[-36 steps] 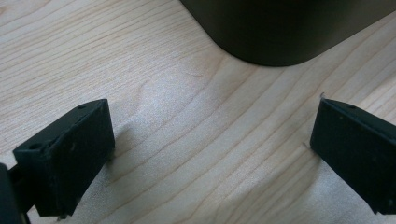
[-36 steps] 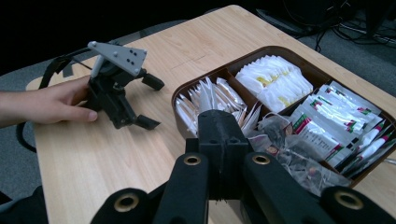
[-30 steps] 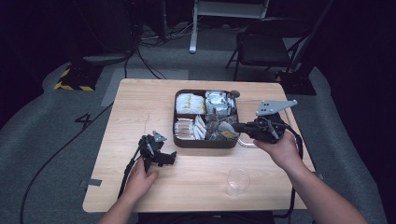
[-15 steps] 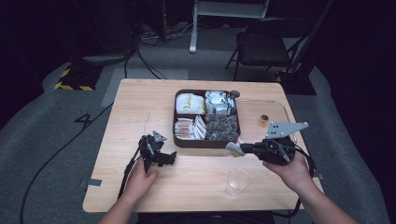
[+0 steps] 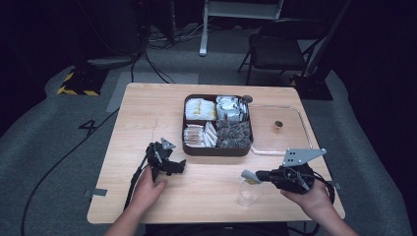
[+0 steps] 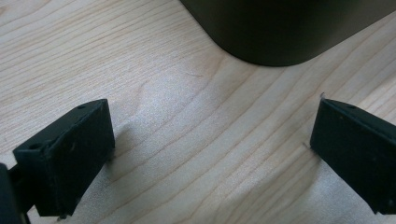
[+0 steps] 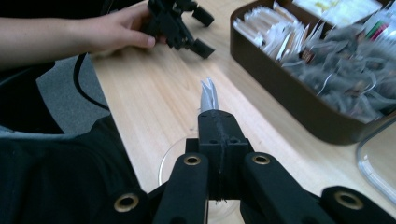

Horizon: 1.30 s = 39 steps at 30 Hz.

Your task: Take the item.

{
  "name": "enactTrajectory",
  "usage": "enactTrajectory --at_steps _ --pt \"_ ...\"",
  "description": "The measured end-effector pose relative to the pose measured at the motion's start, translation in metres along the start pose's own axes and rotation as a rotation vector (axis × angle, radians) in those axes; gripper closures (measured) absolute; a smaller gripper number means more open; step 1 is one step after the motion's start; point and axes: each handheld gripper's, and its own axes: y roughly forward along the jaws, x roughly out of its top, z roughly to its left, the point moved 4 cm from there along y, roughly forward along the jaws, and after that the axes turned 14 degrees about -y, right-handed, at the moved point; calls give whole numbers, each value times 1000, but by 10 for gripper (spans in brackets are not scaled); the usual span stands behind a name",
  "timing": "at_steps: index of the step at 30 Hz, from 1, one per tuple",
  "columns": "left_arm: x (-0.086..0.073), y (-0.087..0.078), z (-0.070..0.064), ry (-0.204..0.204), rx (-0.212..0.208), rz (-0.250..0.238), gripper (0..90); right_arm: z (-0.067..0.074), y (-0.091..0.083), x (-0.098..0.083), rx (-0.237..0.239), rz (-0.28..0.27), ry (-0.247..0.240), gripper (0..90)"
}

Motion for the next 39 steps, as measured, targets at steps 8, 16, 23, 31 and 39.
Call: enactTrajectory --at_steps 8,16,23,31,39 --pt "0 0 0 0 0 0 1 5 7 -15 26 -3 27 900" --pt "0 0 0 0 0 0 1 7 12 -22 45 -11 37 900" --pt "0 0 0 0 0 0 1 7 15 -28 51 -5 51 898" --pt "0 0 0 0 0 0 1 7 18 -33 65 -1 67 785" --pt "0 0 0 0 0 0 1 0 14 -29 47 -20 76 705"
